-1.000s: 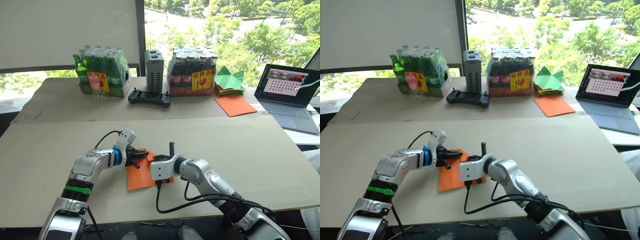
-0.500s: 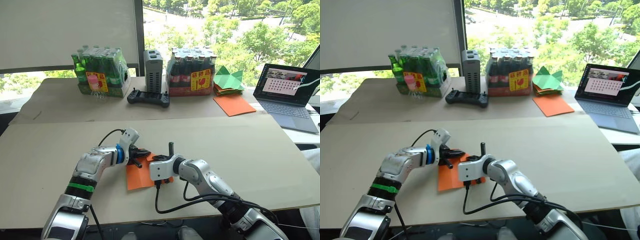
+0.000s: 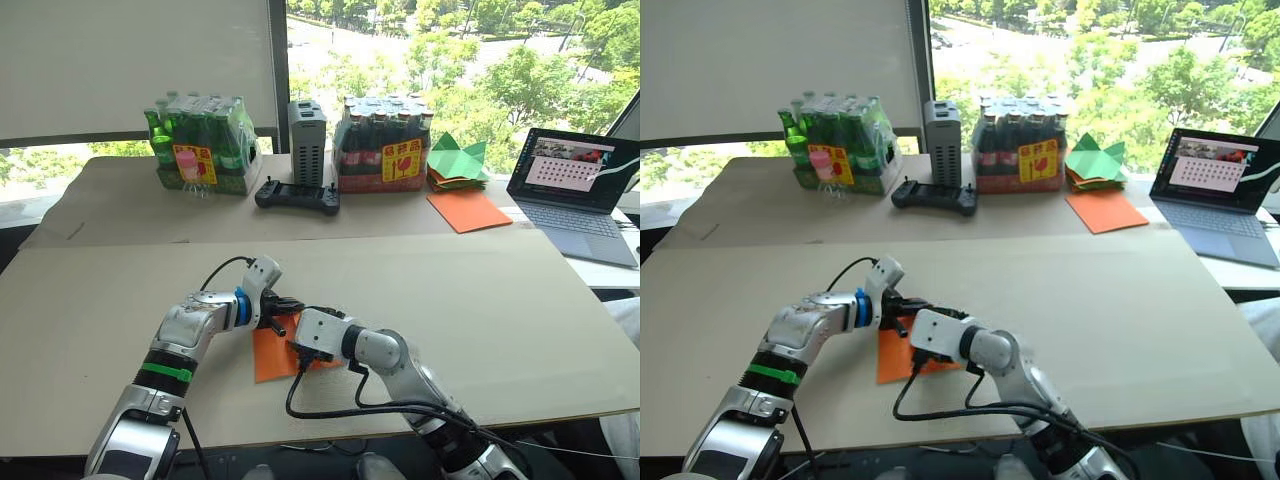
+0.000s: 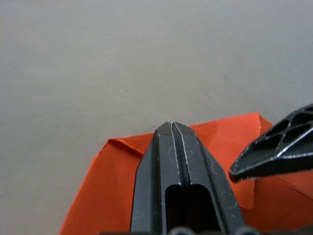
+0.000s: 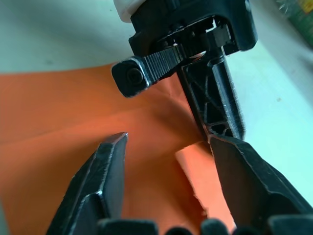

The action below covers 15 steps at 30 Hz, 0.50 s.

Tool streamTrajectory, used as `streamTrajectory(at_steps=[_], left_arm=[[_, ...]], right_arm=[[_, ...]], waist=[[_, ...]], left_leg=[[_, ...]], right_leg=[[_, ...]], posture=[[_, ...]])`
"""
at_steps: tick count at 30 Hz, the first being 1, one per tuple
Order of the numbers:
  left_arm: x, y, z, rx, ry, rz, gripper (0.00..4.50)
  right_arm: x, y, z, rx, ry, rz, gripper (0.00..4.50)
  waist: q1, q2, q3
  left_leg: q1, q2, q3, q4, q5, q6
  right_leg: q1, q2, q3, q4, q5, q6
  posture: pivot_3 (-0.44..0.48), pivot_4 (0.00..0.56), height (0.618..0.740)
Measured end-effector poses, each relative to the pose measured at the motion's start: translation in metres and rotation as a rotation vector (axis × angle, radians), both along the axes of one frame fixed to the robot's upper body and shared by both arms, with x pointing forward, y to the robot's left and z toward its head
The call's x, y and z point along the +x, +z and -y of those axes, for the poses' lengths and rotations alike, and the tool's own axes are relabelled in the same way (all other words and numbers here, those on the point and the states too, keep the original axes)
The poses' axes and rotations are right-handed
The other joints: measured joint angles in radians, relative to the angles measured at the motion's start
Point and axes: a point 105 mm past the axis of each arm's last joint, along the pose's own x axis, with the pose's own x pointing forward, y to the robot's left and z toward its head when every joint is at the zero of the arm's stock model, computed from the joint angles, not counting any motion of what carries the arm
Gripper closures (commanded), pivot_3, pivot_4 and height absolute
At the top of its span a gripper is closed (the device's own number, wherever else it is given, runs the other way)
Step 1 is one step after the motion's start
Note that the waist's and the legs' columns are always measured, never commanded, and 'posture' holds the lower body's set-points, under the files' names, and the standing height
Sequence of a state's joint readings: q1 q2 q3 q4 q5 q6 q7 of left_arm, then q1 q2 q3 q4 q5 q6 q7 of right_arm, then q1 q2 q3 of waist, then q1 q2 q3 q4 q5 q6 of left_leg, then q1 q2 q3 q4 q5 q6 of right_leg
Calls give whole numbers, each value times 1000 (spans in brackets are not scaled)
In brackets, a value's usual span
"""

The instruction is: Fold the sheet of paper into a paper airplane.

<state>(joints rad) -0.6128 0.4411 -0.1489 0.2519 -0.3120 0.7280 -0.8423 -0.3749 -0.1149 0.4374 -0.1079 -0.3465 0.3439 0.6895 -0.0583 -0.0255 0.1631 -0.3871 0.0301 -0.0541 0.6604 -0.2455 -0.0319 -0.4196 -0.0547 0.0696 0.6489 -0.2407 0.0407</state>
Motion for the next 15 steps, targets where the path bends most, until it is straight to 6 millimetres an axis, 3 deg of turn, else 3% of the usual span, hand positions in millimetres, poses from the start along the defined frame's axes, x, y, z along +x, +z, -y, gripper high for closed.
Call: streamTrajectory(at_steps=[5,15], left_arm=[[0,0,0,0,-2,1,4500],[0,0,0,0,-1,0,4500]], right_arm=[[12,4,12,23,-95,-18,4417],[18,-8,19,16,-174,-74,4466]], waist=[[3,0,0],[3,0,0]], left_leg=[[0,0,0,0,0,0],[0,0,0,0,0,0]], right_leg=[[0,0,0,0,0,0],[-1,0,0,0,0,0]], posture=[[0,150,740],[0,150,740]])
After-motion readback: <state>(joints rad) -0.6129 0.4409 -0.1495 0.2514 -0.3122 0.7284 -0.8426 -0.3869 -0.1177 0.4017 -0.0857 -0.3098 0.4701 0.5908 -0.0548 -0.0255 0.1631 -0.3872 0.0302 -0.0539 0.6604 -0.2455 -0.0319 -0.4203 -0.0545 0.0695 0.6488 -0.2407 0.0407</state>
